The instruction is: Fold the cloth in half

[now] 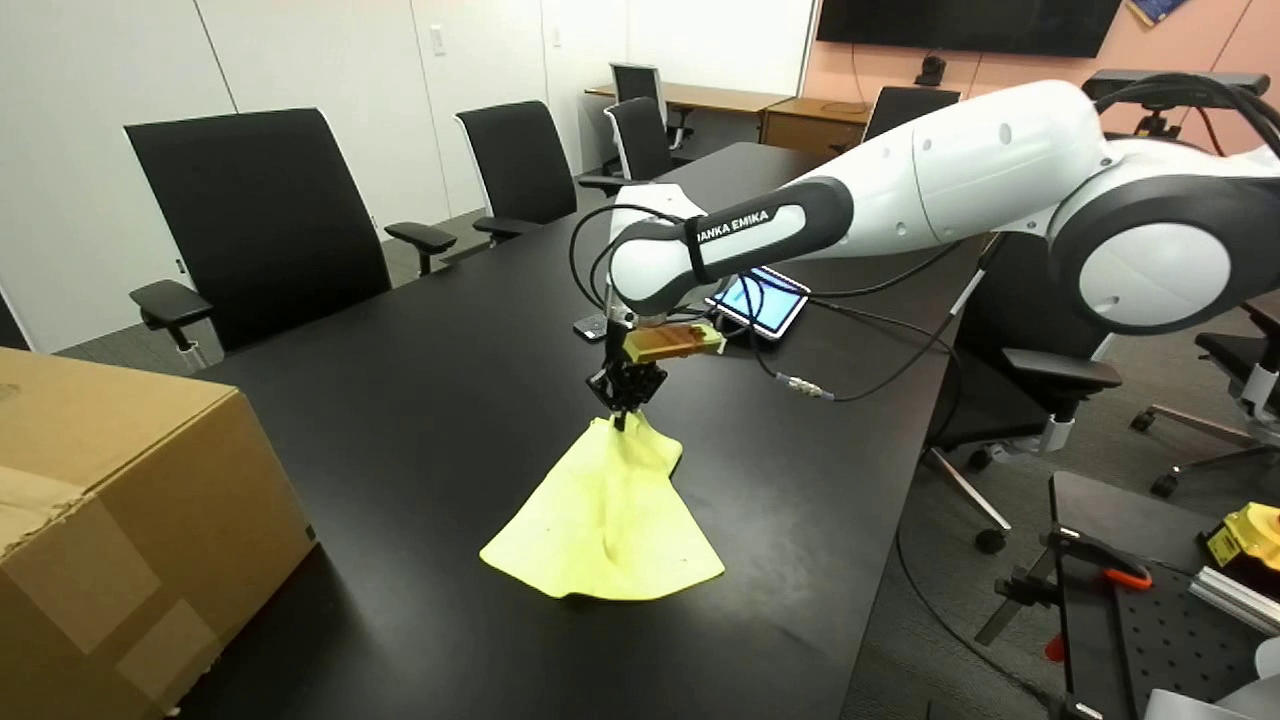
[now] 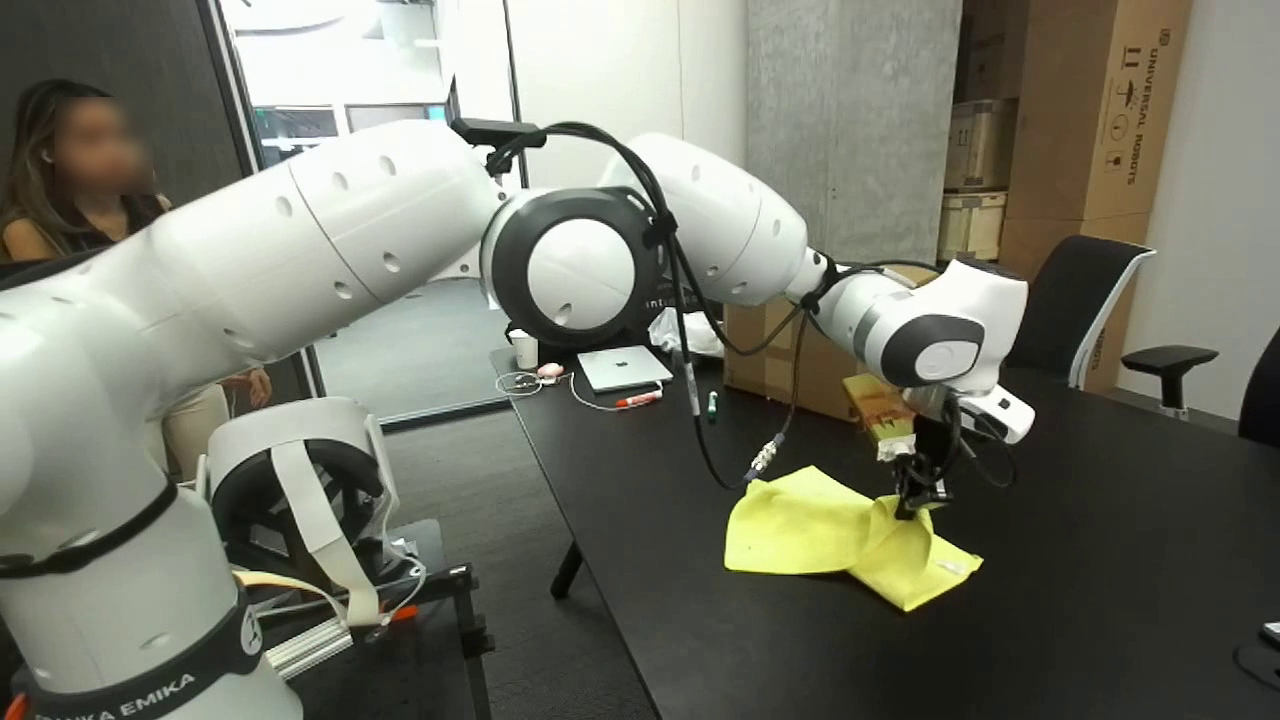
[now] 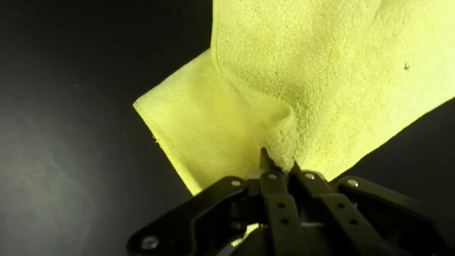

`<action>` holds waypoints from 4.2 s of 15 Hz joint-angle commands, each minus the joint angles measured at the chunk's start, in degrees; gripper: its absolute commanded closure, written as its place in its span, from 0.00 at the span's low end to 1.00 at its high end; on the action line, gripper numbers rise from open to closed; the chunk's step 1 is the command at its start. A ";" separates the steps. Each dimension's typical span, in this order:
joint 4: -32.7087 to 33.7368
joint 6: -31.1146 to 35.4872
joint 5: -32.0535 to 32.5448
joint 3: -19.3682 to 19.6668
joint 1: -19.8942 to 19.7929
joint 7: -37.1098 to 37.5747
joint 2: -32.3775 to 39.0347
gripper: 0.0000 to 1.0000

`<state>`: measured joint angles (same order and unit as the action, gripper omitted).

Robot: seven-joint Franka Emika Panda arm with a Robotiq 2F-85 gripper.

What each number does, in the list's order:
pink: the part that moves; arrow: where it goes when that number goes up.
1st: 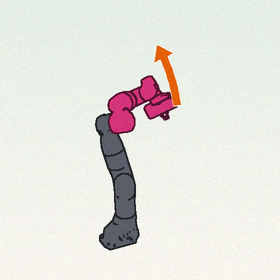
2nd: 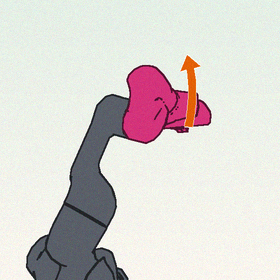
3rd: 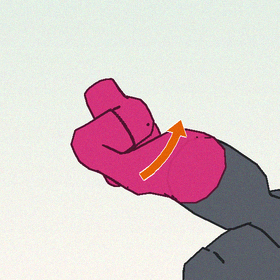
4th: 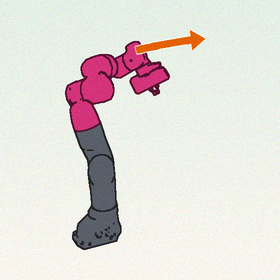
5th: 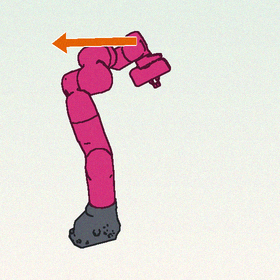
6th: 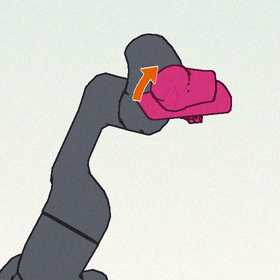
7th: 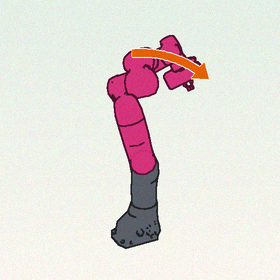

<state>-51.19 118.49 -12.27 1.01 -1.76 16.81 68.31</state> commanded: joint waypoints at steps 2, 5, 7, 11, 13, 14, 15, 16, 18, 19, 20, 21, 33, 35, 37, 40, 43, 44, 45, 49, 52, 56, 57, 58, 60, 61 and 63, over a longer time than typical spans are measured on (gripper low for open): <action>8.28 3.25 2.01 1.95 1.61 8.06 5.47 0.64; 7.91 6.20 1.20 1.68 0.99 10.56 4.91 0.42; 6.34 8.56 0.50 1.92 0.80 11.07 3.31 0.27; -0.66 7.40 1.08 -0.57 -0.09 0.67 -2.34 0.00; -6.44 7.60 1.28 -1.39 -0.07 -5.71 -6.17 0.00; -9.90 8.23 1.30 -1.82 -0.10 -8.90 -8.54 0.00; -12.14 9.00 1.38 -2.14 -0.12 -12.01 -9.65 0.00; -14.65 9.38 1.47 -2.41 -0.19 -15.18 -11.28 0.00; -19.35 10.11 2.66 -3.80 -0.86 -20.94 -13.88 0.00; -21.80 10.67 2.73 -4.46 -1.05 -23.95 -14.83 0.00; -24.40 11.11 3.13 -4.87 -1.08 -26.68 -15.95 0.00; -26.99 11.90 3.59 -5.30 -0.89 -28.71 -17.03 0.00; -61.81 40.16 3.81 -12.83 7.45 -26.51 -25.97 0.00; -66.27 43.55 4.71 -12.20 9.83 -24.26 -27.31 0.00; -70.29 46.08 6.00 -10.95 12.07 -21.99 -29.20 0.00; -74.23 49.37 8.70 -8.02 15.32 -18.26 -31.70 0.00; -75.70 51.63 11.61 -3.65 18.80 -14.61 -33.16 0.00; -75.39 51.72 12.43 -2.24 19.77 -13.48 -32.94 0.00; -75.06 51.63 13.42 -0.16 21.45 -11.98 -32.70 0.00; -72.29 50.60 15.30 3.18 23.35 -8.72 -29.89 0.00; -71.34 50.45 15.31 1.28 20.80 -10.86 -28.85 0.00; -70.28 49.89 16.48 -3.14 15.53 -17.84 -28.64 0.00; -69.86 49.51 16.74 -4.80 13.41 -20.54 -28.63 0.00; -69.09 49.06 17.24 -5.61 12.03 -22.52 -28.08 0.00; -67.82 47.52 18.13 -7.22 9.06 -26.33 -27.74 0.00; -66.97 46.96 18.31 -8.16 7.43 -28.19 -27.20 0.00; -65.35 45.79 18.64 -9.32 5.19 -31.29 -26.12 0.00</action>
<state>-119.88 166.43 4.80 -5.66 7.36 -10.04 40.30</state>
